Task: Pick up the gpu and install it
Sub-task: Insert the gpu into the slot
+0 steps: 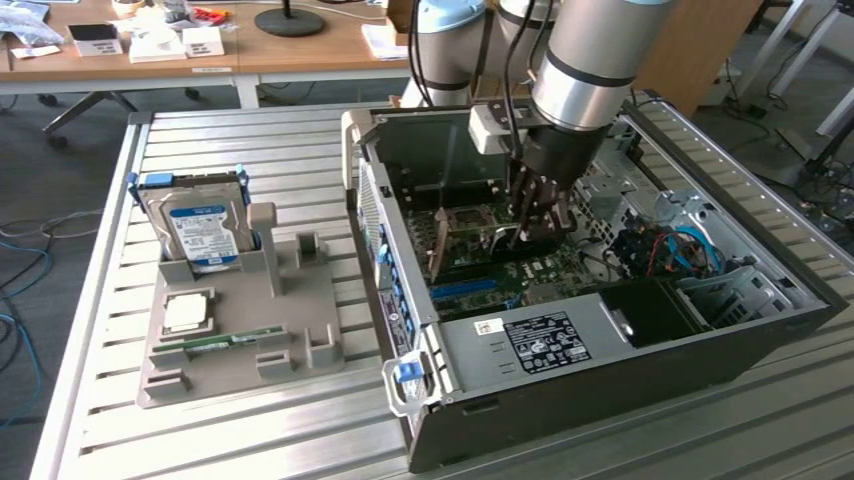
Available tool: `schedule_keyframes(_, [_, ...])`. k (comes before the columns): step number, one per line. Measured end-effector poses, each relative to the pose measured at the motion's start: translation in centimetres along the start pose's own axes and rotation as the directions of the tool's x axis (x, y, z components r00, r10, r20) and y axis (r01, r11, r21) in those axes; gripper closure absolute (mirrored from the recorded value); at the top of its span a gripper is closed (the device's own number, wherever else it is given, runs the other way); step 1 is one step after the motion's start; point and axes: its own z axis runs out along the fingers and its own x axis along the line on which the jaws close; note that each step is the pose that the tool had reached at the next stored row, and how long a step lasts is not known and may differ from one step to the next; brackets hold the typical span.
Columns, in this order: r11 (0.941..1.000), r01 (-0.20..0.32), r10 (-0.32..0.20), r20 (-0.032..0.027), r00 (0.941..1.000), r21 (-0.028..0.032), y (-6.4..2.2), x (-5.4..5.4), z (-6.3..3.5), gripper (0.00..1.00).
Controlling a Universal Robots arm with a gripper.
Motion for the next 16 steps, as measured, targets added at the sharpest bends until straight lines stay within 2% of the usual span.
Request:
schedule_keyframes(10, [1.0,0.0,0.0,-0.0001,1.0,-0.0001,0.24,0.04,0.46,0.73])
schedule_keyframes(16, [1.0,0.0,0.0,-0.0001,1.0,0.0,0.77,0.07,0.58,0.73])
